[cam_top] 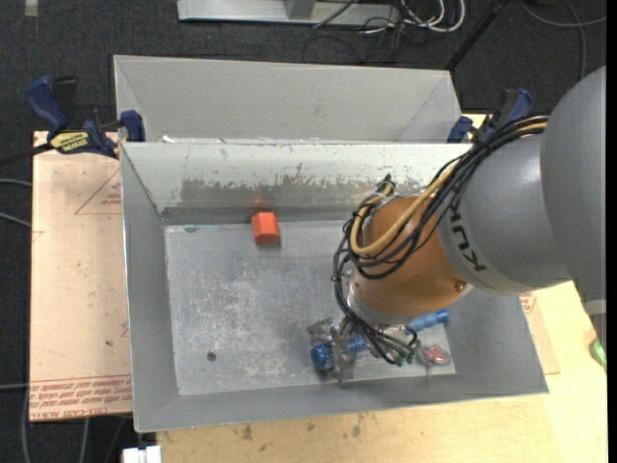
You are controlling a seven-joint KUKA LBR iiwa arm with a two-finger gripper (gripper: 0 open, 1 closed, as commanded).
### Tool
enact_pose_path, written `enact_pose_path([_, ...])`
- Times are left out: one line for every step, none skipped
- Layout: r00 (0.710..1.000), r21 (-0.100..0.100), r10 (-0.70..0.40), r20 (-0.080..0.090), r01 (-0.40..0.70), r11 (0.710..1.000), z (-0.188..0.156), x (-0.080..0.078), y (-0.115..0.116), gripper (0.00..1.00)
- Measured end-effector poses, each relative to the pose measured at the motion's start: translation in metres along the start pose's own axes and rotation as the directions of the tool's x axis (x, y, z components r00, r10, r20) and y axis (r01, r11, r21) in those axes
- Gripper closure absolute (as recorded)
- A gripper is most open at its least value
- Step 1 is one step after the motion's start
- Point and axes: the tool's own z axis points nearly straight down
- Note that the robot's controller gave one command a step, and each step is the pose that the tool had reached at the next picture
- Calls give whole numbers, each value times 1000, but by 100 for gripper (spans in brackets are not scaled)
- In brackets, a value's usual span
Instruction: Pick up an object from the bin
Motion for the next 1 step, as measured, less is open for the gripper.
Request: enact_pose_path([1000,3,2,8,-2,1000,-120,-2,0,100])
